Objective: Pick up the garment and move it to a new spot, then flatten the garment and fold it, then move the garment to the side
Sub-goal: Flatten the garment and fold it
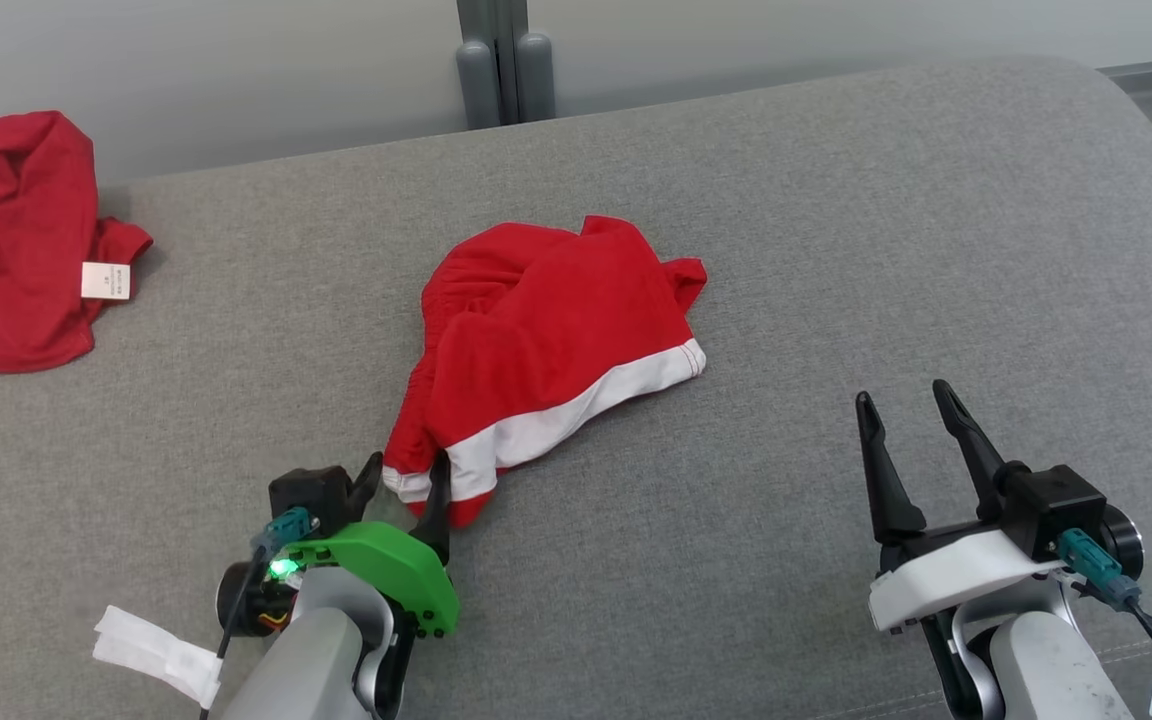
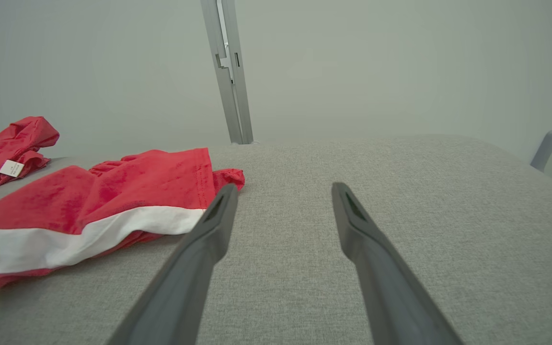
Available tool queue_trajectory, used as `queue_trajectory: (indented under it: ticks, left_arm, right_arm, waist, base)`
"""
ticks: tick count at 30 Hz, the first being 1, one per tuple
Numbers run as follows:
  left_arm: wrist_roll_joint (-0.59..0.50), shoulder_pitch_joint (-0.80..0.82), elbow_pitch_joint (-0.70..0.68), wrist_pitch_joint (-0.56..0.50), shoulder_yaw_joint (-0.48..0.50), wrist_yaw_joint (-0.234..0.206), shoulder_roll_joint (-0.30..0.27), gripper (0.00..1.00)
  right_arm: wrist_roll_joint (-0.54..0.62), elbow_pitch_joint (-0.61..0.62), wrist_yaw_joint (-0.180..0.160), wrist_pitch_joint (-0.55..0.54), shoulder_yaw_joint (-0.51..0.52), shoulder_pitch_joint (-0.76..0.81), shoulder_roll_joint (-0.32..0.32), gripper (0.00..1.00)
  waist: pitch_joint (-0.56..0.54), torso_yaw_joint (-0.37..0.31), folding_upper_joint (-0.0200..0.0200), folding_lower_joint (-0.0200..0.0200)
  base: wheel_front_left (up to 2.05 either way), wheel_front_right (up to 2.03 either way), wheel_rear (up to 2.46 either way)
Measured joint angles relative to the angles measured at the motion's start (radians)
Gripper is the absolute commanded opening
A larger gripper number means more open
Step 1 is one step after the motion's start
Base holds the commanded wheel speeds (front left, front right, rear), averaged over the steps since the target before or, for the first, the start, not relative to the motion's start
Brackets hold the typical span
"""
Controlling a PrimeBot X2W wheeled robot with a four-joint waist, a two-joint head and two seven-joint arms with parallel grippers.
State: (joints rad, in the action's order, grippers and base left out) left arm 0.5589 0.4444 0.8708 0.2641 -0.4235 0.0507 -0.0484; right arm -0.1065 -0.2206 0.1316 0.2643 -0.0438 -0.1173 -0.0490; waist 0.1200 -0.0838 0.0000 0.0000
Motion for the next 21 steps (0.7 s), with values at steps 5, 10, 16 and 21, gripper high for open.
queue_trajectory:
  ticks: [5,10,16,21]
  left_arm:
    - [0.025,0.0,0.038,0.0,-0.028,0.007,0.0,0.96]
    - [0.067,0.002,0.052,0.0,-0.04,0.029,0.0,0.87]
    - [0.091,-0.001,0.001,0.0,-0.023,0.046,0.0,0.83]
    - [0.091,-0.027,-0.03,0.0,-0.021,0.058,0.0,0.56]
  right_arm:
    - [-0.002,0.001,0.0,0.0,0.001,0.0,0.0,1.0]
    - [-0.003,0.001,0.0,0.0,0.003,-0.006,0.0,1.0]
    - [-0.005,0.006,0.0,0.0,0.011,-0.006,0.0,1.0]
    - [-0.005,0.008,0.0,0.0,0.018,-0.006,0.0,1.0]
  waist:
    - [0.004,0.001,0.0,0.0]
    - [0.008,-0.001,0.0,0.0]
    - [0.012,-0.001,0.0,0.0]
    - [0.015,0.0,0.0,0.0]
  base:
    - [0.0,0.0,0.0]
    - [0.0,0.0,0.0]
    - [0.0,0.0,0.0]
    - [0.0,0.0,0.0]
